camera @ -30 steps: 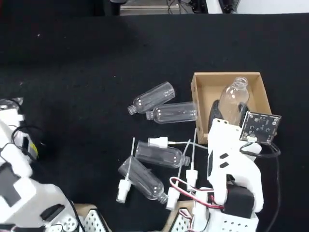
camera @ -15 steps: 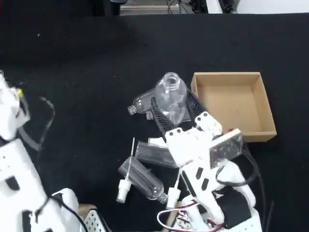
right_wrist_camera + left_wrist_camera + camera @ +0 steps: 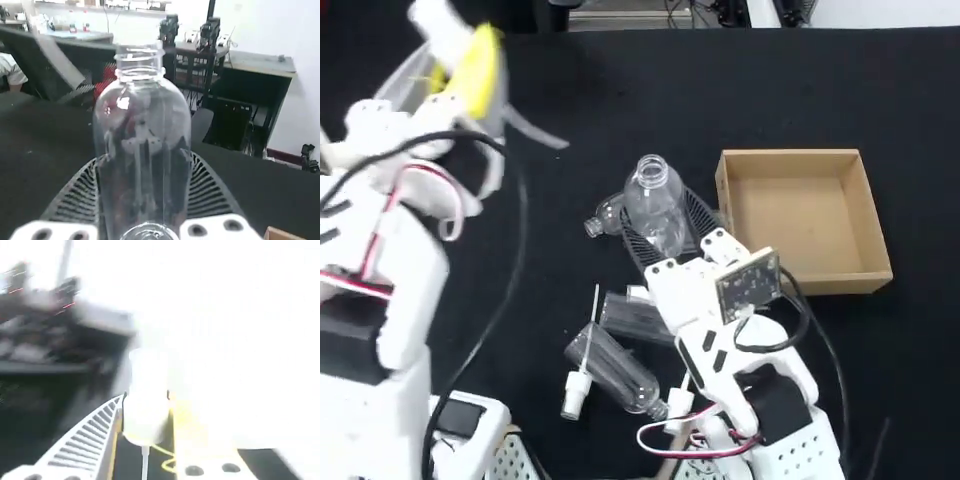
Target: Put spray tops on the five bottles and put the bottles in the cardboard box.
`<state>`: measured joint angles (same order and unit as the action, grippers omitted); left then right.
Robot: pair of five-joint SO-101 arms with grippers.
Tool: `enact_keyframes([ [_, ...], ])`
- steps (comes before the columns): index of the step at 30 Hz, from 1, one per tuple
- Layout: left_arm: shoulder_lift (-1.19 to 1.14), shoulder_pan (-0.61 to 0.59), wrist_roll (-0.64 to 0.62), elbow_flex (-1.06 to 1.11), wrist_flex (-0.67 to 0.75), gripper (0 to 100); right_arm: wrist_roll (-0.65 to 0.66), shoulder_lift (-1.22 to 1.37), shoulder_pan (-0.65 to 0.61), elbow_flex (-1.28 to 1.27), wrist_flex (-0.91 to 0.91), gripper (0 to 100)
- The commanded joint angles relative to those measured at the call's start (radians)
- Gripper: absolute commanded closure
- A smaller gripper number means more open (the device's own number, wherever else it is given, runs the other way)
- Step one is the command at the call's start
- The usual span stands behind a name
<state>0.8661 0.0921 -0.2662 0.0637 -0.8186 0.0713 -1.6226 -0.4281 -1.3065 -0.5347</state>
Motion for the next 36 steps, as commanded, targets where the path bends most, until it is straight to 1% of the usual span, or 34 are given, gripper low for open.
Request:
enact_keyframes([
  [1, 0.015, 0.150, -0.017, 0.058, 0.233, 97, 0.008, -0.007, -0.012, -0.001, 0.015, 98.8],
  [4, 0.015, 0.194, -0.015, 0.087, 0.299, 97, 0.009, -0.007, -0.012, -0.018, 0.015, 98.8],
  [8, 0.015, 0.237, -0.009, 0.081, 0.258, 97, 0.017, -0.007, -0.012, -0.044, 0.015, 98.8],
  [13, 0.041, 0.232, -0.009, 0.090, 0.249, 97, 0.018, -0.005, 0.002, -0.056, 0.017, 98.8],
  [17, 0.161, 0.232, -0.008, 0.097, 0.110, 97, 0.018, -0.005, 0.060, -0.090, 0.058, 98.8],
  [20, 0.245, 0.239, 0.035, 0.113, 0.101, 97, 0.018, -0.005, 0.066, -0.111, 0.094, 98.8],
  [23, 0.269, 0.240, 0.091, 0.163, 0.132, 97, 0.018, -0.005, 0.064, -0.113, 0.094, 98.8],
  [28, 0.173, 0.242, 0.097, 0.229, 0.258, 97, 0.018, -0.007, 0.064, -0.117, 0.095, 98.8],
  [32, 0.087, 0.242, 0.097, 0.231, 0.305, 97, 0.018, -0.007, 0.064, -0.119, 0.095, 98.8],
  [36, 0.083, 0.243, 0.097, 0.232, 0.311, 97, 0.018, -0.007, 0.064, -0.119, 0.095, 98.8],
])
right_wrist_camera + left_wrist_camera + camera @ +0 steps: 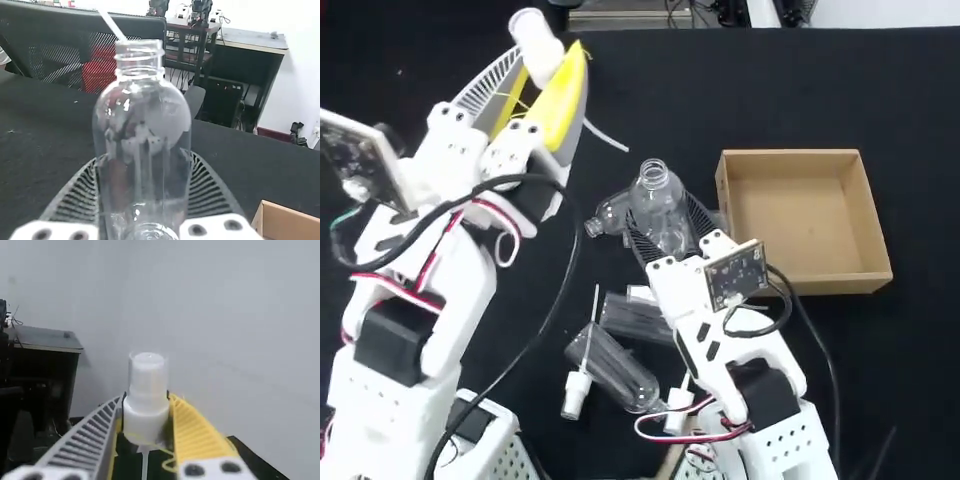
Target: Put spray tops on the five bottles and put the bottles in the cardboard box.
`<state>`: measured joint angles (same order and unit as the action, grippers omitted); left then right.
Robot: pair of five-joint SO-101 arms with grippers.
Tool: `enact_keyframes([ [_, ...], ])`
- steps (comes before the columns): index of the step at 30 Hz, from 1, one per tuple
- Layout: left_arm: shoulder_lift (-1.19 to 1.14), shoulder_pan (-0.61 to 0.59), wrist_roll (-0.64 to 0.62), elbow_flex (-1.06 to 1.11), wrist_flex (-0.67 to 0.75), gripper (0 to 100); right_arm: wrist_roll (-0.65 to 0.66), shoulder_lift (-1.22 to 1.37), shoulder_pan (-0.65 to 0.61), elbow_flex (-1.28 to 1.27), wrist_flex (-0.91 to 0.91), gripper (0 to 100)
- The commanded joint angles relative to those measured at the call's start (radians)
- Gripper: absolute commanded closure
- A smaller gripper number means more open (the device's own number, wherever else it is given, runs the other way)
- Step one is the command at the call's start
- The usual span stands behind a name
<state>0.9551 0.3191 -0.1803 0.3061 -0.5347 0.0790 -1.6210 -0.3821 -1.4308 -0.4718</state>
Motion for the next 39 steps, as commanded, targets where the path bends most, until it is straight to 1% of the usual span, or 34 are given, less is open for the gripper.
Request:
enact_keyframes([
  [1, -0.003, 0.016, 0.011, -0.010, 0.026, 97, 0.011, -0.008, 0.018, 0.005, 0.032, 98.8],
  [3, 0.028, 0.016, 0.011, -0.004, 0.026, 97, 0.012, -0.008, 0.018, 0.005, 0.032, 98.8],
  [6, 0.069, 0.016, 0.011, 0.005, 0.025, 97, 0.063, -0.008, 0.018, 0.005, 0.031, 98.8],
  [8, 0.086, 0.019, 0.011, 0.012, 0.012, 97, 0.072, -0.008, 0.018, 0.005, 0.031, 98.8],
  [13, 0.089, 0.122, 0.018, 0.021, 0.006, 97, 0.074, -0.008, 0.018, 0.002, 0.031, 98.8],
  [18, 0.089, 0.137, 0.098, 0.022, 0.003, 97, 0.078, -0.008, 0.018, -0.008, 0.037, 98.8],
  [23, 0.087, 0.139, 0.109, 0.021, -0.017, 97, 0.078, -0.008, 0.018, -0.008, 0.037, 98.8],
  [27, 0.052, 0.162, 0.110, 0.018, -0.017, 97, 0.077, -0.008, 0.018, -0.007, 0.035, 98.8],
  [35, -0.084, 0.166, 0.110, -0.033, -0.028, 97, 0.075, -0.016, 0.018, -0.007, 0.032, 98.8],
  [37, -0.083, 0.166, 0.110, -0.047, -0.058, 96, 0.074, -0.016, 0.018, -0.007, 0.032, 98.8],
  [39, -0.089, 0.177, 0.110, -0.081, -0.115, 94, 0.074, -0.016, 0.018, -0.007, 0.032, 98.8],
])
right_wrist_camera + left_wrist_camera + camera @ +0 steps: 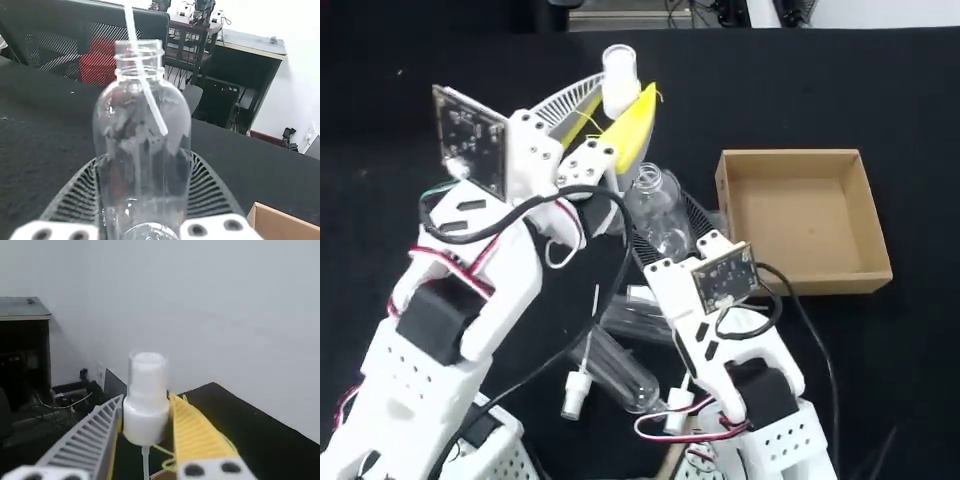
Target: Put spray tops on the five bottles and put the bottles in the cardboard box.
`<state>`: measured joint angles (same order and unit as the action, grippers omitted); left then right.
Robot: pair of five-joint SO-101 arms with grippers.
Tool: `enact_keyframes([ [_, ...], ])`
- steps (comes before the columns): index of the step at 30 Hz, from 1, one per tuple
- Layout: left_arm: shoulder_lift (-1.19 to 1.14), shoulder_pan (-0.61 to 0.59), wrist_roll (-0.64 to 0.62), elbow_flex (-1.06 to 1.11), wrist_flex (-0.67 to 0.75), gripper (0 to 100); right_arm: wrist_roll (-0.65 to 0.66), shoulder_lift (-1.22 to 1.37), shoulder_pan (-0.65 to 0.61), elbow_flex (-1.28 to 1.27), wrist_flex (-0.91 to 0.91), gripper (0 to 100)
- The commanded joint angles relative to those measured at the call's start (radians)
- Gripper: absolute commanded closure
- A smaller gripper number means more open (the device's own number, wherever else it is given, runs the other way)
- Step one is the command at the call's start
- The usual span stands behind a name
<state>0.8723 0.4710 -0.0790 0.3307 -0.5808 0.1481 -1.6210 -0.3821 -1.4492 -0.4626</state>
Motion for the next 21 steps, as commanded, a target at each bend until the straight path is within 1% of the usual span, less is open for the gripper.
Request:
enact_keyframes([
  [1, -0.008, 0.045, 0.011, -0.128, -0.106, 91, 0.005, -0.016, 0.020, 0.013, 0.023, 98.8],
  [5, -0.009, 0.124, 0.109, -0.177, -0.229, 81, 0.005, -0.018, 0.020, 0.013, 0.023, 98.8],
  [7, -0.009, 0.151, 0.135, -0.185, -0.249, 80, 0.005, -0.018, 0.020, 0.013, 0.023, 98.8],
  [9, -0.009, 0.151, 0.137, -0.182, -0.245, 80, 0.005, -0.018, 0.020, 0.013, 0.023, 98.8],
  [14, -0.008, 0.090, 0.137, -0.189, -0.244, 80, 0.005, -0.018, 0.020, 0.013, 0.021, 98.8],
  [21, -0.006, -0.071, 0.135, -0.193, -0.173, 80, 0.005, -0.018, 0.021, 0.013, 0.021, 98.8],
])
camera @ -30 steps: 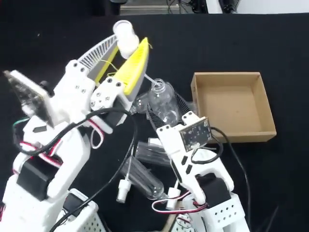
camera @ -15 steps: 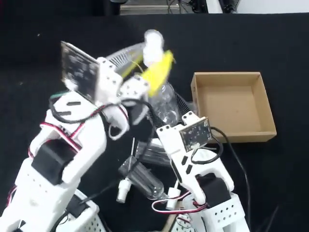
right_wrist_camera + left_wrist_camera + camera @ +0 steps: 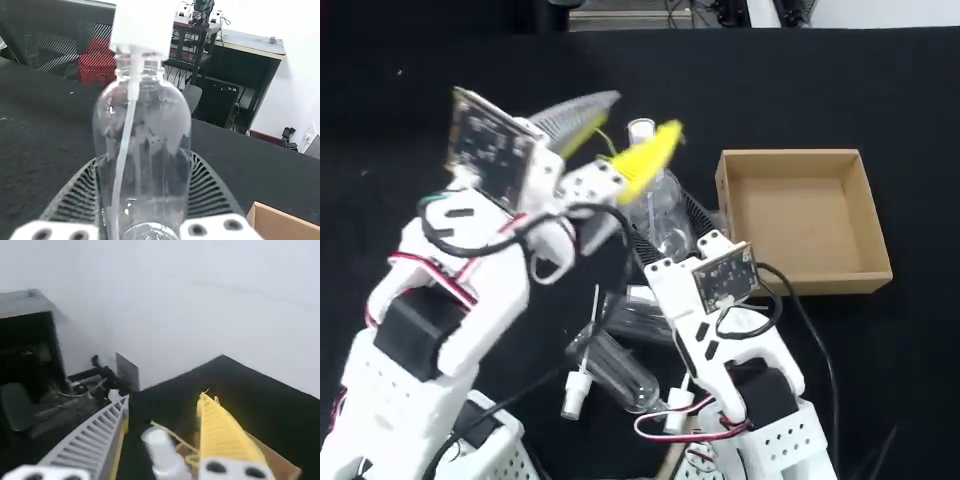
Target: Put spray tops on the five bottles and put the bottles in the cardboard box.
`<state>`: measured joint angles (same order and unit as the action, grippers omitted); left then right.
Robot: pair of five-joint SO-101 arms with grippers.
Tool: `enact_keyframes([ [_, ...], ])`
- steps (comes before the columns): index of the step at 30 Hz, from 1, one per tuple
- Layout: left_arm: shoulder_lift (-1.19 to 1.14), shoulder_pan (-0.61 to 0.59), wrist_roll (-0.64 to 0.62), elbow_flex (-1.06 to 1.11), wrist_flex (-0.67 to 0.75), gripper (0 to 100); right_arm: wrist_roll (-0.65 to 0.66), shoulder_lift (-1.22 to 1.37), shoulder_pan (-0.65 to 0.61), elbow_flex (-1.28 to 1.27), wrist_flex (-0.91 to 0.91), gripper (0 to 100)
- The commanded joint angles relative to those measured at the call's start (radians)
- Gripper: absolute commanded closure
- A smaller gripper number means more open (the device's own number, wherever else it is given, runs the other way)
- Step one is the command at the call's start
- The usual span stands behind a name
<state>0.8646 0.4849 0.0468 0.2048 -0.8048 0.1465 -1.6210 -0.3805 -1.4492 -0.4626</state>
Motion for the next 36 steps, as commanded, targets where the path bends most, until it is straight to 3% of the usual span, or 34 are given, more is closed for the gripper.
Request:
enact_keyframes([
  [1, 0.006, -0.099, 0.009, -0.071, 0.052, 80, 0.006, -0.018, 0.021, 0.013, 0.021, 98.8],
  [6, 0.012, -0.108, 0.008, -0.073, 0.048, 80, 0.005, -0.018, 0.112, 0.091, -0.049, 98.8],
  [14, 0.012, -0.107, 0.008, -0.067, 0.048, 80, 0.012, 0.001, 0.605, 0.453, -0.253, 98.8],
  [18, 0.011, -0.107, 0.008, -0.064, 0.052, 80, 0.012, 0.117, 0.870, 0.550, -0.253, 98.8],
  [21, 0.011, -0.107, 0.008, -0.062, 0.052, 80, 0.012, 0.288, 0.973, 0.595, -0.224, 98.8],
  [24, 0.011, -0.116, 0.008, -0.062, 0.054, 80, 0.014, 0.481, 1.073, 0.598, -0.103, 98.8],
  [30, -0.002, -0.110, 0.009, -0.041, 0.061, 80, 0.014, 0.820, 1.226, 0.532, 0.304, 98.8],
  [36, 0.012, -0.117, 0.009, 0.116, 0.279, 80, 0.006, 1.167, 1.326, 0.518, 0.727, 98.8],
])
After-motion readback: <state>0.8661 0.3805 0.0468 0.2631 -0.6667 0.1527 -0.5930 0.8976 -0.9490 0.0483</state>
